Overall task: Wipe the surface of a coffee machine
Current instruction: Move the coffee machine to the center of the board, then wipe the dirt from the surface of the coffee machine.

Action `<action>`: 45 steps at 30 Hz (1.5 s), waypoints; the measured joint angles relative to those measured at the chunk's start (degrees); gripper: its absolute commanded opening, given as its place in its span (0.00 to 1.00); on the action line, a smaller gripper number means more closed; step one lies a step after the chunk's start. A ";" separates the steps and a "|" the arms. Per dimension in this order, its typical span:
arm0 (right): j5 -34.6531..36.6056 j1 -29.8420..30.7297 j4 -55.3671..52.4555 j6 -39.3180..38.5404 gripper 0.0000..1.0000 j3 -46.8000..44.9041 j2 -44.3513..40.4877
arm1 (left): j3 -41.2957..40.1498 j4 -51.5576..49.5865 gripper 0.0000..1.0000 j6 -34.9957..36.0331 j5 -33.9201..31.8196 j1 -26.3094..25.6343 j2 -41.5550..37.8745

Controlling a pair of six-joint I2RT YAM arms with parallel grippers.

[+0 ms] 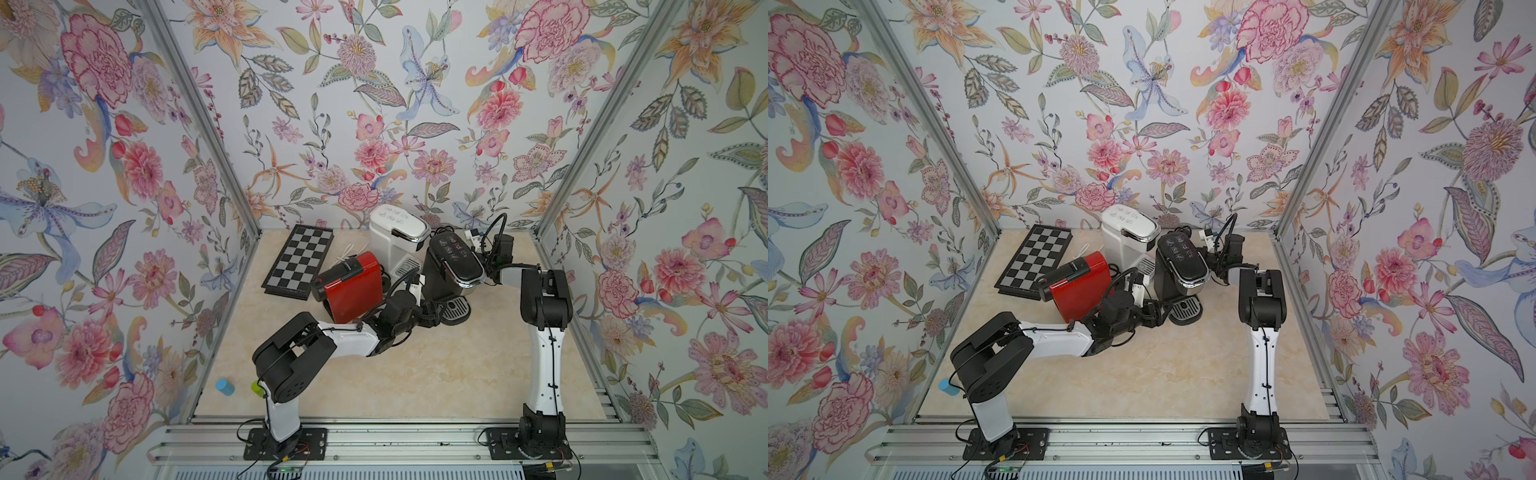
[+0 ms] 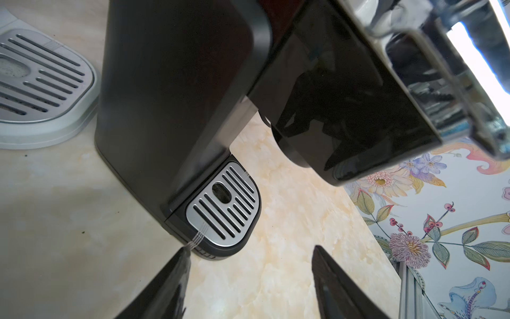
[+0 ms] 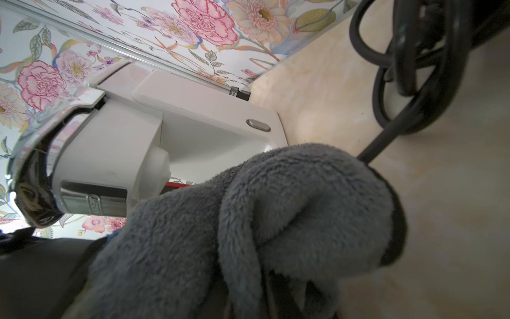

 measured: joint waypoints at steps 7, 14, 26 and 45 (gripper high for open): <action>7.80 3.28 -9.07 -11.30 0.16 -14.84 -14.49 | -4.33 1.84 0.70 -0.46 -1.53 0.04 -3.91; 18.51 6.25 -6.08 -12.07 0.16 -31.58 -27.85 | -8.66 0.94 0.70 -0.04 -2.60 -0.26 -6.84; 22.99 5.09 -6.71 -10.19 0.17 -42.16 -42.05 | -9.64 -0.13 0.71 0.00 -3.43 -0.24 -7.91; 17.68 0.52 -12.39 -10.14 0.17 -49.09 -60.85 | -10.12 -1.81 0.70 0.02 -4.50 -0.35 -8.46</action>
